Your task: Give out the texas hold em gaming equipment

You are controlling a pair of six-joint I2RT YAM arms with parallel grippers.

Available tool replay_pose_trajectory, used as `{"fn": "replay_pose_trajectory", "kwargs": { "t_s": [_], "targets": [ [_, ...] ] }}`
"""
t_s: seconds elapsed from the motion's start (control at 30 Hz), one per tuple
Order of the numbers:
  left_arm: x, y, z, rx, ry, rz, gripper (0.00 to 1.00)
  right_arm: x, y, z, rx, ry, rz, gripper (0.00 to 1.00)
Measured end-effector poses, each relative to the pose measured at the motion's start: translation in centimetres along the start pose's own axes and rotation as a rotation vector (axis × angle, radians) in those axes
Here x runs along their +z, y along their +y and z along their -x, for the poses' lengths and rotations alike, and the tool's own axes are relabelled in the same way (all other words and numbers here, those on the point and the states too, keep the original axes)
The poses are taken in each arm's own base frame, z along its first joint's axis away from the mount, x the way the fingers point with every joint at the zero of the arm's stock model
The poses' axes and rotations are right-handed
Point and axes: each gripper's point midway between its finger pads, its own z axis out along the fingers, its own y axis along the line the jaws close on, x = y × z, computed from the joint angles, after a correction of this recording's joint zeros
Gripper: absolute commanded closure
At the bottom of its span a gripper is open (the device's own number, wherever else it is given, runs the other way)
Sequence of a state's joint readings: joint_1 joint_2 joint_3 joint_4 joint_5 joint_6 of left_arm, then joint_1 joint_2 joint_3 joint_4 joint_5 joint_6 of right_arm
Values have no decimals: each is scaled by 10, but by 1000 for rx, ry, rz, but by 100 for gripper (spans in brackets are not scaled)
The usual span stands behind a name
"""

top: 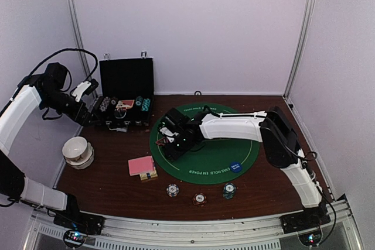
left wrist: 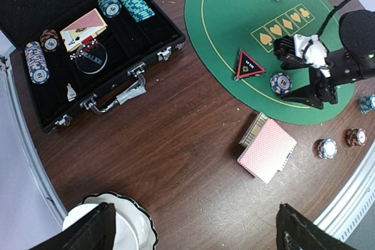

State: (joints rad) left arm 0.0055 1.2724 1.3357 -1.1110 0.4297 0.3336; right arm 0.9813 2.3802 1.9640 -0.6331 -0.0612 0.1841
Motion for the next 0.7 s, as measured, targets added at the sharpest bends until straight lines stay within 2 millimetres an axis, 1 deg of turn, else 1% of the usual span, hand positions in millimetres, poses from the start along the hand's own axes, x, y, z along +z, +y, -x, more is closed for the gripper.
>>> {"fn": "replay_pose_trajectory", "kwargs": {
  "t_s": [0.1,0.17,0.23,0.33,0.4,0.47,0.53,0.6,0.7],
  "targets": [
    [-1,-1,-1,0,3,-1,2,-18,3,-5,-14,-2,-2,25],
    [-2,-2,-2,-1,6,-2,2,-32,11,-9,-36,-7,7,24],
    [-2,-3,-3,1,7,-4,2,-49,25,-15,-68,-13,27,23],
    [-3,-3,-3,3,6,-3,2,-67,53,-29,-122,-12,74,21],
    [-3,-3,-3,3,6,-3,2,-71,69,-42,-157,1,101,20],
    [-3,-3,-3,3,6,-4,2,-71,87,-57,-196,28,132,20],
    [-3,-3,-3,3,6,-4,2,-68,98,-71,-223,55,149,21],
    [-3,-3,-3,3,6,-4,2,-67,104,-78,-237,73,161,21],
    [-3,-3,-3,3,6,-4,2,-64,105,-80,-238,79,167,22]
  ]
}}
